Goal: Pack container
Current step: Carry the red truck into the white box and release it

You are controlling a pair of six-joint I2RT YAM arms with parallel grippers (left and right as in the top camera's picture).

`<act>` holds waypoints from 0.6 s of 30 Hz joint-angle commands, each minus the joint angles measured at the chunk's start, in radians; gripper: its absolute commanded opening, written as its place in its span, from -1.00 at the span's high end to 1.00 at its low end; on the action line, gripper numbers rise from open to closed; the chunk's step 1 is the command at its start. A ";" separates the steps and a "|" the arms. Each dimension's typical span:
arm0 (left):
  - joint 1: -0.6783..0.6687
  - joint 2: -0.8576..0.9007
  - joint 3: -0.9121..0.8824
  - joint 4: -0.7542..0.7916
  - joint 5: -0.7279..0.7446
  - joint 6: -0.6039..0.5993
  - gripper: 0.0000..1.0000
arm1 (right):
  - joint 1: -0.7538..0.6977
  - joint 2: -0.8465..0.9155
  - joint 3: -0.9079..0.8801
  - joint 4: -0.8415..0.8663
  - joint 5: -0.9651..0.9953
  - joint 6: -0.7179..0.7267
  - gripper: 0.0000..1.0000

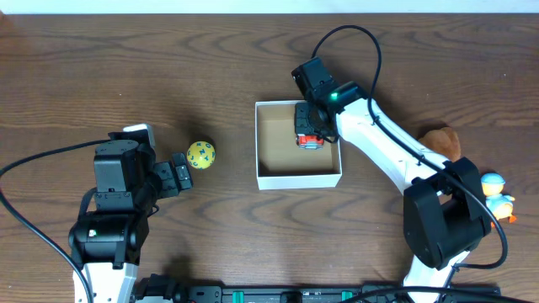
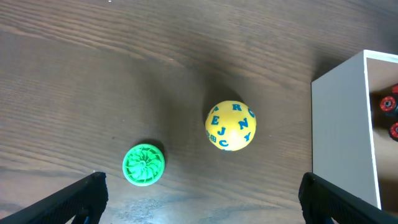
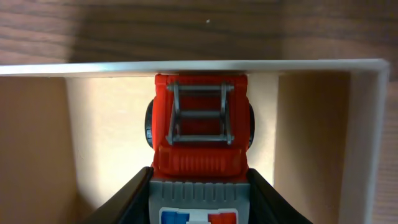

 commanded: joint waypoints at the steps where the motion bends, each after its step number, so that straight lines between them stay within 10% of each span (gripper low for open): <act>1: 0.005 0.000 0.022 0.000 0.004 0.017 -0.96 | -0.012 0.002 0.010 0.005 0.038 -0.033 0.26; 11: 0.005 0.000 0.022 0.000 0.004 0.017 -0.96 | -0.012 0.002 0.010 -0.019 0.038 -0.033 -0.38; 18: 0.005 0.000 0.022 0.000 0.004 0.017 -0.96 | -0.003 -0.003 0.011 -0.029 0.037 -0.036 -0.35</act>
